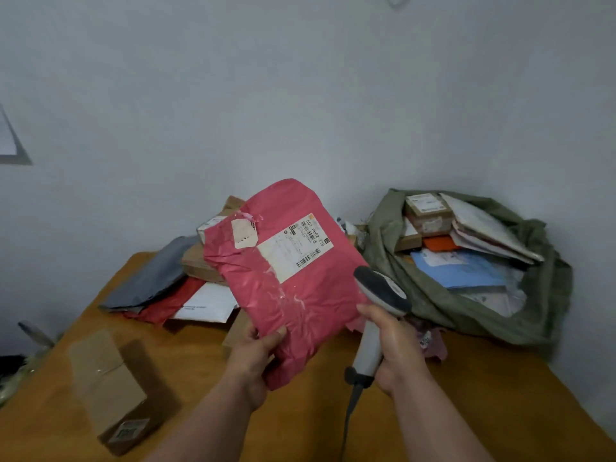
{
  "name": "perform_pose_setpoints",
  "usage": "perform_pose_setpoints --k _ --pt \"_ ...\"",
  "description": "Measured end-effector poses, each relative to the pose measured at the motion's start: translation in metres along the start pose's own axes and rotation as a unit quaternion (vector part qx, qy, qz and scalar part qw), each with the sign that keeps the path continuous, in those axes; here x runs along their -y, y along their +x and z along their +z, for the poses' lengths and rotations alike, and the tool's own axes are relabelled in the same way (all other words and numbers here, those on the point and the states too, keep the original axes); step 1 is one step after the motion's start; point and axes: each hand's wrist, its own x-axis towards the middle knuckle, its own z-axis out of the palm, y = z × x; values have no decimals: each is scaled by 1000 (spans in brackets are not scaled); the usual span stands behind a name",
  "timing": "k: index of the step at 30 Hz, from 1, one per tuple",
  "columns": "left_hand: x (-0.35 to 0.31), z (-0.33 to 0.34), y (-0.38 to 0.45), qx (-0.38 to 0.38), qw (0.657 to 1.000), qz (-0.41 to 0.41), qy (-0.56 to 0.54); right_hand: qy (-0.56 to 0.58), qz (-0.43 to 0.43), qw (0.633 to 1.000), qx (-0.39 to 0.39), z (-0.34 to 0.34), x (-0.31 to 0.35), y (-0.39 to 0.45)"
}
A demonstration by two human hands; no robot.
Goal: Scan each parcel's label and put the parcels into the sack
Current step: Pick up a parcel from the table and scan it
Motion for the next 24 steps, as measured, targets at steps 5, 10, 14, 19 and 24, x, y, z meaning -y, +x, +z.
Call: perform_pose_setpoints --k 5,10,14,19,24 --pt "17 86 14 65 997 -18 26 64 22 997 38 -51 30 25" --pt "33 187 25 117 992 -9 48 105 -4 993 54 -117 75 60" --pt "38 251 40 150 985 23 80 120 -35 992 24 -151 102 92" --pt "28 309 69 229 970 61 60 156 -82 984 -38 -172 139 135" --pt "18 351 107 264 950 100 133 172 -89 977 -94 -183 169 180"
